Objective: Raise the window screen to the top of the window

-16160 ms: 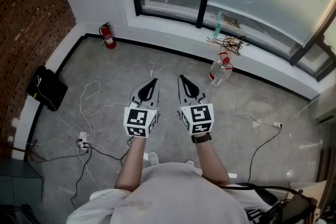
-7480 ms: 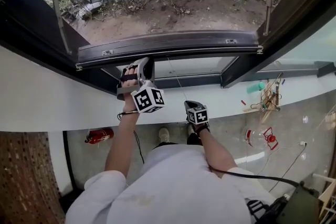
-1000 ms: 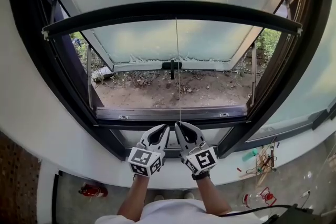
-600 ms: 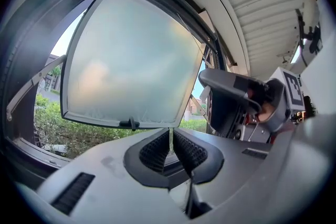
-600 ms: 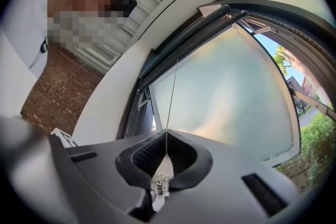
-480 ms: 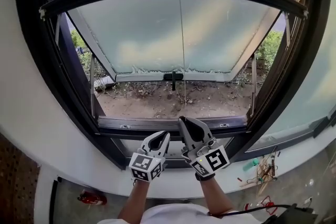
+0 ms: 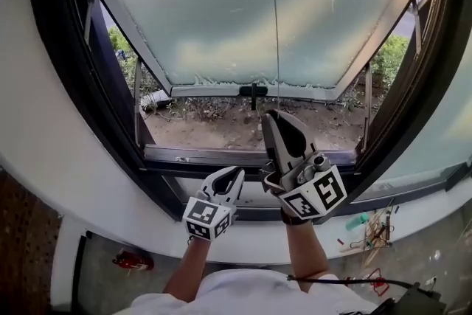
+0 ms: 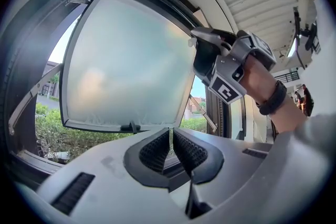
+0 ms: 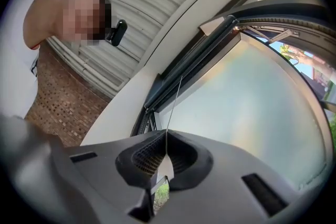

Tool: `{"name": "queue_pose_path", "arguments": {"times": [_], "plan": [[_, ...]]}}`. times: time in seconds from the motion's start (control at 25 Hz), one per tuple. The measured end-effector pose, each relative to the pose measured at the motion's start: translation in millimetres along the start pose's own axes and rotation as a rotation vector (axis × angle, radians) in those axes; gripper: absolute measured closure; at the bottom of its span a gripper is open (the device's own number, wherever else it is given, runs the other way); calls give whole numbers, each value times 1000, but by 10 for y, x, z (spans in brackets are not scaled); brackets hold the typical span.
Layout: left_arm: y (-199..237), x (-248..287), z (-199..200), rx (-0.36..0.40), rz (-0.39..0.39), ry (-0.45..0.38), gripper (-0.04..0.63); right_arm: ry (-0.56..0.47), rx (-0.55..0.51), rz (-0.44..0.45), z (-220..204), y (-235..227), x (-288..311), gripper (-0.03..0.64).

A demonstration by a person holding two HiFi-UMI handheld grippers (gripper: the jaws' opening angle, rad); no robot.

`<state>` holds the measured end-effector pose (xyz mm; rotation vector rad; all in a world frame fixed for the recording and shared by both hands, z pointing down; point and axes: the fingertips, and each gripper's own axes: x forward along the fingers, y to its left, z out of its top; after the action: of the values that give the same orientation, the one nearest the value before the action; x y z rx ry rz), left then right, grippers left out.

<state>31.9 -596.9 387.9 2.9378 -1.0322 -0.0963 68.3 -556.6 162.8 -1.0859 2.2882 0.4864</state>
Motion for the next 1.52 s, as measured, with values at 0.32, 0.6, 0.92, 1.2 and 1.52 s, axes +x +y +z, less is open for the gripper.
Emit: {"name": "queue_pose_path", "arguments": {"times": [0.32,0.6,0.92,1.2,1.52], "plan": [[-19,-20,8,19,8,-9,574,-177,89,52,211,71,-72,617],[68,-58,-156,-1,35,17,574,-28,234,-114,-534,-338,-569,617],[129,-5,-267,-21,71,10,574,696,-214,-311,-2113,-491,-1315,617],[252,27,-263,-4,142,-4,574,685,-149,-373,-2100,-575,-1386,617],[246,52,-313,-9,127,11,574,687,-140,-387,-2111,-602,-1412,617]]}}
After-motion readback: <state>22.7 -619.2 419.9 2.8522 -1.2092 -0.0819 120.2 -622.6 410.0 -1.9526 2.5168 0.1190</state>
